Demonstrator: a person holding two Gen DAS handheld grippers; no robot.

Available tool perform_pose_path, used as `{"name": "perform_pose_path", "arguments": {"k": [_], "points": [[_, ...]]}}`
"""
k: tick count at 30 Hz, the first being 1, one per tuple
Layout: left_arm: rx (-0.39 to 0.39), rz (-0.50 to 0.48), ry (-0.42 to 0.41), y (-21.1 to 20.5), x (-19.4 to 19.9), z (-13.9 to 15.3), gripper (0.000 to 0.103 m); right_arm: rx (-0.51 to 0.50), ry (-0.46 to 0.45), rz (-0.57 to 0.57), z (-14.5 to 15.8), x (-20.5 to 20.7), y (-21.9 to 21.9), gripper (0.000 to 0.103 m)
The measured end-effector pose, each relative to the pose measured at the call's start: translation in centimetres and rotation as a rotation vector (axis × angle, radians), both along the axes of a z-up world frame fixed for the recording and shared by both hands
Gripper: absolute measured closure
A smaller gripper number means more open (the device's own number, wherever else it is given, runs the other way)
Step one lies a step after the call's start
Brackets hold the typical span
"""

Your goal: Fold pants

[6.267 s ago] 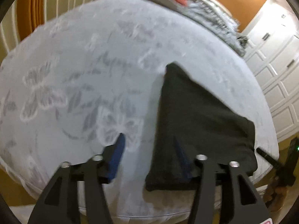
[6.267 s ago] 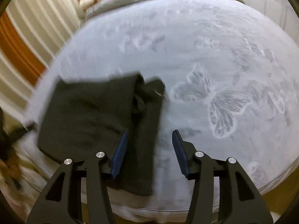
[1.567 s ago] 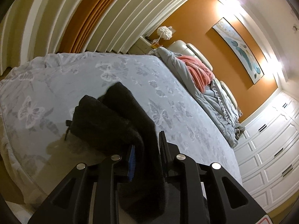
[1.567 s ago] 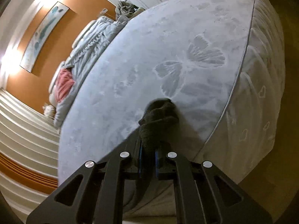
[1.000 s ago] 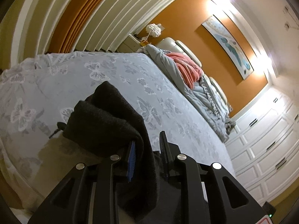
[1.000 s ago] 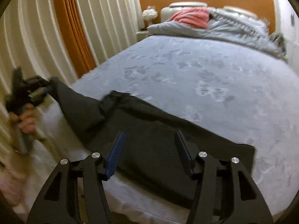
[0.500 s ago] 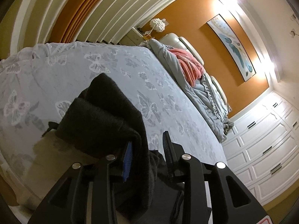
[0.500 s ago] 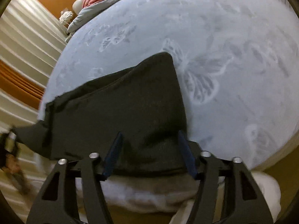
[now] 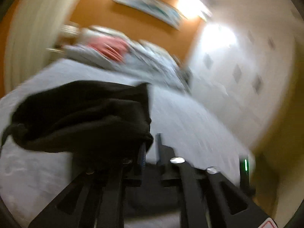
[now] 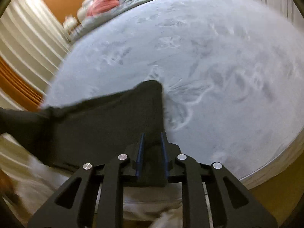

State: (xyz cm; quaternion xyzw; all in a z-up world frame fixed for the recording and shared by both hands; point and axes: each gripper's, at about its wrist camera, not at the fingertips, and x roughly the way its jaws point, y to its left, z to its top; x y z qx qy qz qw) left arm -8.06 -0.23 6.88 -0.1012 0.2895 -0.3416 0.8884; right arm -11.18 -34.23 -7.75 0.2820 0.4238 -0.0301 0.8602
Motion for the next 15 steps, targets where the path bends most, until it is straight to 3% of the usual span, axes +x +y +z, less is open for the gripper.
{"name": "perform_pose_path", "arguments": {"k": [1, 2, 5, 7, 10, 15], "points": [[0.035, -0.091, 0.039, -2.7, -0.6, -1.3, 0.050, -0.013, -0.031, -0.008, 0.4, -0.4, 0.1, 0.045], [0.063, -0.124, 0.055, -4.1, -1.0, -2.3, 0.044, -0.048, -0.062, -0.013, 1.0, -0.8, 0.3, 0.040], [0.123, -0.166, 0.086, -6.1, -2.0, -5.1, 0.038, -0.068, -0.108, 0.047, 1.3, -1.3, 1.3, 0.040], [0.080, -0.159, 0.137, -4.8, -1.8, -6.1, 0.027, -0.061, -0.102, 0.063, 1.1, -1.1, 1.5, 0.040], [0.041, -0.140, 0.174, -1.9, -1.4, -6.5, 0.026, -0.067, -0.106, 0.092, 1.4, -0.6, 2.3, 0.040], [0.009, 0.023, 0.147, 3.9, -1.2, -6.6, 0.025, 0.075, -0.061, 0.195, 0.3, 2.2, 5.6, 0.031]]}}
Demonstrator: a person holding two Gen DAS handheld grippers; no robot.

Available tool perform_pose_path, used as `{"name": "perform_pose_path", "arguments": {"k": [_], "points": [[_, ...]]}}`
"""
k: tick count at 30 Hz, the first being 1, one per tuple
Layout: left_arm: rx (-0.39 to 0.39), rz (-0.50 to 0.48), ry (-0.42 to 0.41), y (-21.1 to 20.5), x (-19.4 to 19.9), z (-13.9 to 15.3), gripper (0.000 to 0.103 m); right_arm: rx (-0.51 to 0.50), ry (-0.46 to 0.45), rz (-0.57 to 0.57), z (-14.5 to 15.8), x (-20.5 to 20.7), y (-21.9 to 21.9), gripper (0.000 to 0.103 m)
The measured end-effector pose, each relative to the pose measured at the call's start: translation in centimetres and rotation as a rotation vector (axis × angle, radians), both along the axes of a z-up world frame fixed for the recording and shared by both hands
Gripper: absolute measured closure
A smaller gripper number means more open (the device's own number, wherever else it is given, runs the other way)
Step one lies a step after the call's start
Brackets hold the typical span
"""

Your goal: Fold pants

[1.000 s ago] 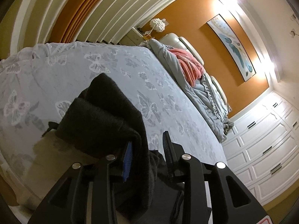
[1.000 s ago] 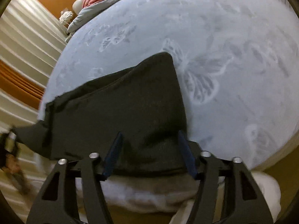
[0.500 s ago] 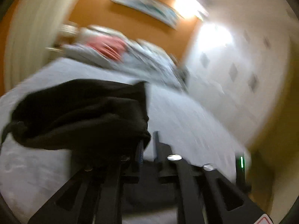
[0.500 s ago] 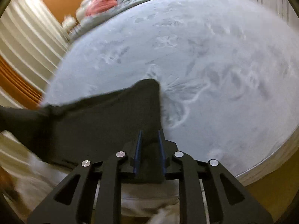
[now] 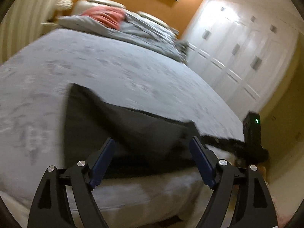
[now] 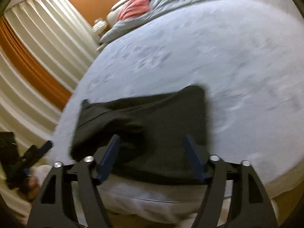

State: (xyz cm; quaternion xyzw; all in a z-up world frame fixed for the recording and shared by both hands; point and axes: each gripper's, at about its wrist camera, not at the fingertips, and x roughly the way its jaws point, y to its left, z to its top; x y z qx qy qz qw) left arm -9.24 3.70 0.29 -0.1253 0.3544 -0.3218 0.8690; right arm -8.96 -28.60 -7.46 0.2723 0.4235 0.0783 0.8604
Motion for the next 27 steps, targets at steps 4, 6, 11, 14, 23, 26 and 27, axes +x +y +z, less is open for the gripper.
{"name": "perform_pose_path", "arguments": {"k": [4, 6, 11, 14, 23, 26, 27], "points": [[-0.127, 0.141, 0.000, 4.5, 1.2, -0.1, 0.024, -0.034, 0.006, 0.086, -0.3, 1.4, 4.2, 0.030], [-0.137, 0.204, 0.021, 5.7, 1.9, -0.7, 0.023, -0.061, 0.010, 0.132, -0.3, 2.3, 6.2, 0.023], [-0.169, 0.217, 0.070, 6.5, 2.9, -1.4, 0.023, -0.035, -0.012, 0.154, 0.5, 6.0, 7.1, 0.076], [-0.164, 0.217, 0.070, 6.5, 2.9, -1.3, 0.023, -0.064, -0.078, 0.066, 3.6, 8.0, 4.8, 0.091], [-0.067, 0.243, 0.063, 5.5, 2.7, -1.8, 0.023, -0.183, -0.028, -0.077, 1.5, 4.8, 1.6, 0.037], [-0.065, 0.215, 0.091, 4.6, 3.0, -2.3, 0.023, -0.283, -0.068, -0.002, 1.8, 4.4, 3.5, 0.018], [-0.060, 0.207, 0.092, 4.3, 3.1, -2.5, 0.023, -0.312, -0.063, 0.012, 1.5, 4.9, 3.8, 0.018]]}}
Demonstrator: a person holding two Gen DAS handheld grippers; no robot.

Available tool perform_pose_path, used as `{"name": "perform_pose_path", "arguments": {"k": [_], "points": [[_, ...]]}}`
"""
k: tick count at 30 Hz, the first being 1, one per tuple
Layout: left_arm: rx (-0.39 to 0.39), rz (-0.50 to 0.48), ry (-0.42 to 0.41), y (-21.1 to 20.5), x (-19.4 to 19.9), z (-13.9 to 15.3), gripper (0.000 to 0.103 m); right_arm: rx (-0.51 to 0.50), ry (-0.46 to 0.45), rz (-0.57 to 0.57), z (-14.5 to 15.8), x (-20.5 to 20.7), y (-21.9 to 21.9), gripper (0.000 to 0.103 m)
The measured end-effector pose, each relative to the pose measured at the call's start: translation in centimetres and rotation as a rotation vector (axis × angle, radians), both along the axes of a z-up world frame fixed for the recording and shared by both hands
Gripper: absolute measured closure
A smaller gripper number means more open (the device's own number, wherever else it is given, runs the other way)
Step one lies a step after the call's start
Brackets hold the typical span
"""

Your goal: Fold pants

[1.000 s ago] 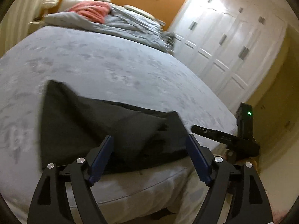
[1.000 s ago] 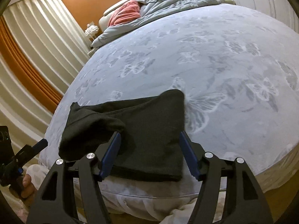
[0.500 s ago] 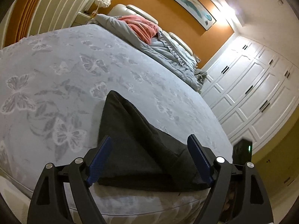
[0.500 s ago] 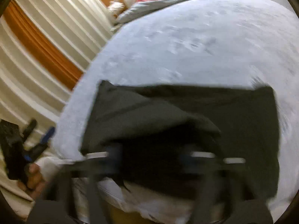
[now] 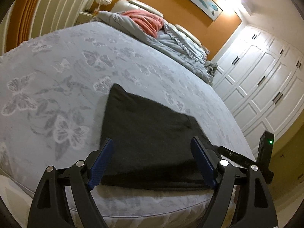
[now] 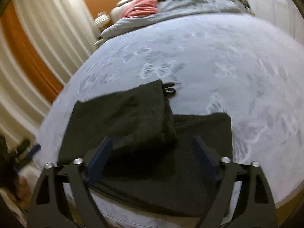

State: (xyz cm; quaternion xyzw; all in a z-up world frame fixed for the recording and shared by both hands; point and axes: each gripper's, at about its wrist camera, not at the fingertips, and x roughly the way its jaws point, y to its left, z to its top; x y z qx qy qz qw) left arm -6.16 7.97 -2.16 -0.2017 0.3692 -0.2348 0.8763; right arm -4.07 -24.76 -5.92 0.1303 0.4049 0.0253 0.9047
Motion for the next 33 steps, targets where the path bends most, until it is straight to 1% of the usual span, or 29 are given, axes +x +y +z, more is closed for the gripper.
{"name": "perform_pose_path", "arguments": {"k": [2, 3, 4, 5, 6, 7, 8, 9, 10, 11, 12, 13, 15, 16, 17, 18, 20, 21, 22, 24, 25, 26, 27, 28, 29, 30, 31, 32, 33], "points": [[0.021, -0.008, -0.008, -0.6, 0.0, -0.1, 0.023, -0.005, 0.048, -0.008, -1.2, 1.6, -0.2, 0.018], [0.036, -0.011, -0.015, -0.9, 0.0, -0.1, 0.023, 0.016, 0.077, -0.020, -2.0, 2.4, -0.5, 0.018], [0.050, -0.010, -0.023, -1.2, -0.1, -0.1, 0.023, 0.066, 0.112, -0.023, -3.2, 3.6, -0.9, 0.022], [0.061, -0.010, -0.029, -1.4, -0.2, -0.1, 0.023, 0.111, 0.134, -0.016, -3.9, 4.2, -1.2, 0.035], [0.078, -0.004, -0.035, -1.5, -0.2, -0.2, 0.023, 0.149, 0.160, -0.015, -4.5, 4.8, -1.2, 0.066], [0.092, 0.004, -0.039, -1.5, -0.2, -0.3, 0.023, 0.148, 0.160, -0.032, -4.6, 5.0, -1.2, 0.071], [0.097, 0.011, -0.039, -1.4, -0.1, -0.3, 0.023, 0.125, 0.138, -0.013, -3.6, 5.0, -0.7, 0.076], [0.096, 0.025, -0.031, -1.2, 0.0, -0.4, 0.023, 0.143, 0.099, 0.006, -2.2, 4.6, -0.5, 0.086], [0.085, 0.037, -0.024, -0.8, 0.1, -0.5, 0.023, 0.194, 0.054, 0.016, -0.5, 3.9, -0.7, 0.087], [0.069, 0.045, -0.016, -0.5, 0.3, -0.6, 0.023, 0.270, -0.002, 0.022, 1.7, 2.8, -1.1, 0.087], [0.047, 0.052, -0.005, 0.0, 0.4, -0.6, 0.023, 0.311, -0.046, 0.029, 3.6, 1.8, -1.4, 0.087], [0.033, 0.055, 0.005, 0.2, 0.5, -0.7, 0.023, 0.309, -0.093, 0.024, 5.5, 0.0, -1.6, 0.088], [0.004, 0.054, 0.028, 0.7, 0.8, -1.0, 0.023, 0.246, -0.106, -0.030, 6.5, -2.5, -2.2, 0.087], [-0.002, 0.053, 0.035, 0.7, 0.9, -1.1, 0.023, 0.216, -0.091, -0.066, 6.0, -3.6, -2.6, 0.087], [-0.003, 0.052, 0.040, 0.7, 1.0, -1.1, 0.023, 0.174, -0.038, -0.109, 4.3, -4.5, -3.4, 0.087], [-0.002, 0.049, 0.043, 0.5, 1.0, -1.1, 0.023, 0.155, 0.025, -0.133, 2.4, -4.5, -4.0, 0.086], [0.004, 0.039, 0.054, 0.0, 1.2, -1.3, 0.023, 0.111, 0.209, -0.174, -2.7, -4.0, -4.9, 0.084], [0.011, 0.033, 0.060, -0.3, 1.3, -1.4, 0.023, 0.131, 0.214, -0.183, -3.6, -4.4, -5.0, 0.077], [0.018, 0.033, 0.066, -0.6, 1.3, -1.6, 0.023, 0.164, 0.177, -0.196, -3.1, -5.1, -5.1, 0.075], [0.043, 0.041, 0.079, -0.7, 1.3, -2.0, 0.023, 0.148, 0.132, -0.209, -1.4, -5.8, -4.8, 0.075], [0.049, 0.046, 0.088, -0.7, 1.3, -2.2, 0.023, 0.124, 0.110, -0.220, -0.7, -6.0, -4.8, 0.071], [0.049, 0.048, 0.097, -0.6, 1.4, -2.4, 0.023, 0.098, 0.090, -0.224, 0.0, -6.1, -4.8, 0.064], [0.042, 0.046, 0.112, -0.5, 1.6, -2.6, 0.023, 0.077, 0.080, -0.225, 0.4, -6.0, -5.0, 0.047], [0.031, 0.049, 0.129, -0.3, 1.8, -2.9, 0.021, 0.049, 0.083, -0.234, 0.6, -5.9, -5.1, 0.040], [0.017, 0.055, 0.152, -0.2, 2.1, -3.3, 0.020, 0.037, 0.096, -0.239, 0.4, -5.4, -5.6, 0.039], [-0.011, 0.060, 0.198, 0.1, 2.6, -4.0, 0.020, 0.040, 0.110, -0.237, 0.2, -5.3, -5.8, 0.032], [-0.042, 0.063, 0.246, 0.2, 3.1, -4.8, 0.020, 0.057, 0.126, -0.231, -0.2, -5.1, -6.1, 0.021], [-0.070, 0.068, 0.285, 0.4, 3.5, -5.5, 0.020, 0.084, 0.145, -0.231, -0.9, -4.7, -6.3, 0.018], [-0.120, 0.072, 0.352, 0.5, 4.2, -6.7, 0.020, 0.108, 0.165, -0.229, -1.6, -4.5, -6.4, 0.016]]}}
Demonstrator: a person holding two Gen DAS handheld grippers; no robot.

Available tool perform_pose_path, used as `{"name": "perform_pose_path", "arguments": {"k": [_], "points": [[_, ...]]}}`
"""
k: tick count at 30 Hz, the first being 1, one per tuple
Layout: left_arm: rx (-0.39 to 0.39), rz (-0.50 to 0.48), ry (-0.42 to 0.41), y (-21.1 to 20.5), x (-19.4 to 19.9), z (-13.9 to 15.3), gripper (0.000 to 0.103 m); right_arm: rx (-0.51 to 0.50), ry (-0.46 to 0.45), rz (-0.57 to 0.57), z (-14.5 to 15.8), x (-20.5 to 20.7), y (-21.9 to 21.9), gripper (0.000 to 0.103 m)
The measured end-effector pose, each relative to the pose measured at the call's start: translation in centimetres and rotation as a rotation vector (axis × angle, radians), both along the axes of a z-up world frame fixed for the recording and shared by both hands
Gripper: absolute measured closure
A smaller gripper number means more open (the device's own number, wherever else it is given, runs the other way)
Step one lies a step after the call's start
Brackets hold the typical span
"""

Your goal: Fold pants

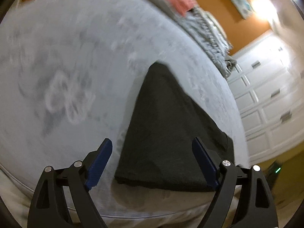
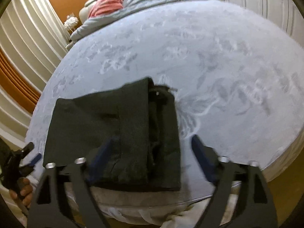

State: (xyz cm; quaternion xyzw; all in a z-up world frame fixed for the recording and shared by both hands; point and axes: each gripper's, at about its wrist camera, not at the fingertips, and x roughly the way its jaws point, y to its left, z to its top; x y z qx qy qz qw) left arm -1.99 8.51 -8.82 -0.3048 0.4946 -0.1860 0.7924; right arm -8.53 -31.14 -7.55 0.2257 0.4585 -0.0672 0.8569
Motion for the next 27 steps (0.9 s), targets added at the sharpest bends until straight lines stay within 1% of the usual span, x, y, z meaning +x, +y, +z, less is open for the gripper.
{"name": "perform_pose_path", "arguments": {"k": [2, 3, 4, 5, 6, 7, 8, 9, 10, 11, 12, 13, 14, 15, 16, 17, 18, 19, 20, 21, 22, 23, 24, 26, 27], "points": [[-0.048, -0.009, 0.062, -0.2, 0.6, -1.3, 0.020, 0.066, 0.065, 0.008, -2.1, 0.6, 0.3, 0.016], [-0.053, -0.017, 0.075, -0.5, 0.9, -1.8, 0.020, 0.097, 0.084, -0.002, -3.1, 0.7, 0.5, 0.015], [-0.037, -0.019, 0.055, -0.8, 0.8, -1.8, 0.022, 0.101, 0.068, -0.016, -3.5, 0.8, 0.6, 0.014], [-0.014, -0.029, 0.042, -1.2, 0.8, -1.6, 0.023, 0.080, 0.037, -0.005, -3.3, 0.8, 1.2, 0.017], [0.023, -0.049, 0.019, -1.8, 0.8, -1.4, 0.045, 0.082, 0.033, 0.022, -3.2, 1.0, 1.6, 0.039], [0.054, -0.063, 0.013, -2.1, 0.9, -1.4, 0.074, 0.107, 0.018, 0.035, -3.0, 1.0, 1.8, 0.067], [0.083, -0.089, 0.013, -2.5, 1.1, -1.5, 0.089, 0.161, -0.020, 0.041, -2.4, 0.8, 1.8, 0.070], [0.070, -0.097, 0.014, -2.3, 1.1, -1.2, 0.093, 0.166, -0.049, 0.050, -1.4, 0.6, 2.0, 0.072], [0.039, -0.089, -0.007, -1.6, 0.9, -0.3, 0.094, 0.175, -0.092, 0.070, 0.0, 0.2, 2.2, 0.073], [0.011, -0.093, -0.057, -0.9, 0.2, 1.6, 0.095, 0.198, -0.127, 0.087, 1.0, -0.2, 2.5, 0.073], [0.002, -0.105, -0.099, -0.4, -0.5, 3.3, 0.096, 0.214, -0.157, 0.105, 2.1, -0.8, 2.8, 0.073], [0.012, -0.114, -0.138, 0.1, -1.4, 4.9, 0.096, 0.210, -0.187, 0.137, 3.3, -1.5, 3.3, 0.073], [0.048, -0.116, -0.174, 0.4, -2.2, 6.3, 0.096, 0.201, -0.193, 0.156, 3.7, -1.9, 3.7, 0.073], [0.078, -0.117, -0.188, 0.7, -2.6, 6.8, 0.094, 0.193, -0.186, 0.178, 3.5, -2.4, 4.1, 0.071], [0.145, -0.119, -0.197, 0.9, -3.3, 7.2, 0.088, 0.183, -0.169, 0.189, 3.0, -2.7, 4.2, 0.063], [0.190, -0.118, -0.192, 0.9, -3.5, 6.9, 0.085, 0.143, -0.109, 0.181, 1.1, -3.0, 4.6, 0.058], [0.251, -0.128, -0.175, 0.7, -3.8, 5.7, 0.068, 0.107, -0.055, 0.160, -0.3, -3.1, 4.8, 0.048], [0.302, -0.129, -0.148, 0.5, -3.9, 4.6, 0.047, 0.063, 0.016, 0.119, -2.1, -3.4, 4.8, 0.047], [0.339, -0.109, -0.127, 0.4, -4.2, 3.4, 0.043, 0.063, 0.016, 0.119, -2.1, -3.4, 4.8, 0.046], [0.345, -0.096, -0.115, 0.3, -4.5, 2.2, 0.043, 0.069, -0.006, 0.088, -2.8, -4.4, 4.5, 0.043], [0.332, -0.106, -0.098, 0.1, -4.7, 1.3, 0.041, 0.069, -0.006, 0.088, -2.8, -4.4, 4.5, 0.038], [0.321, -0.113, -0.085, 0.2, -4.7, 0.9, 0.038, 0.063, -0.015, 0.093, -2.1, -4.6, 5.0, 0.034], [0.301, -0.114, -0.062, 0.2, -4.7, 0.1, 0.033, 0.067, -0.011, 0.098, -2.0, -4.5, 5.3, 0.029], [0.299, -0.096, -0.072, 0.2, -4.6, -0.2, 0.031, 0.056, -0.003, 0.100, -2.2, -4.4, 5.5, 0.028], [0.302, -0.110, -0.084, -0.2, -4.6, -0.1, 0.025, 0.036, 0.009, 0.106, -2.4, -4.3, 5.7, 0.028]]}}
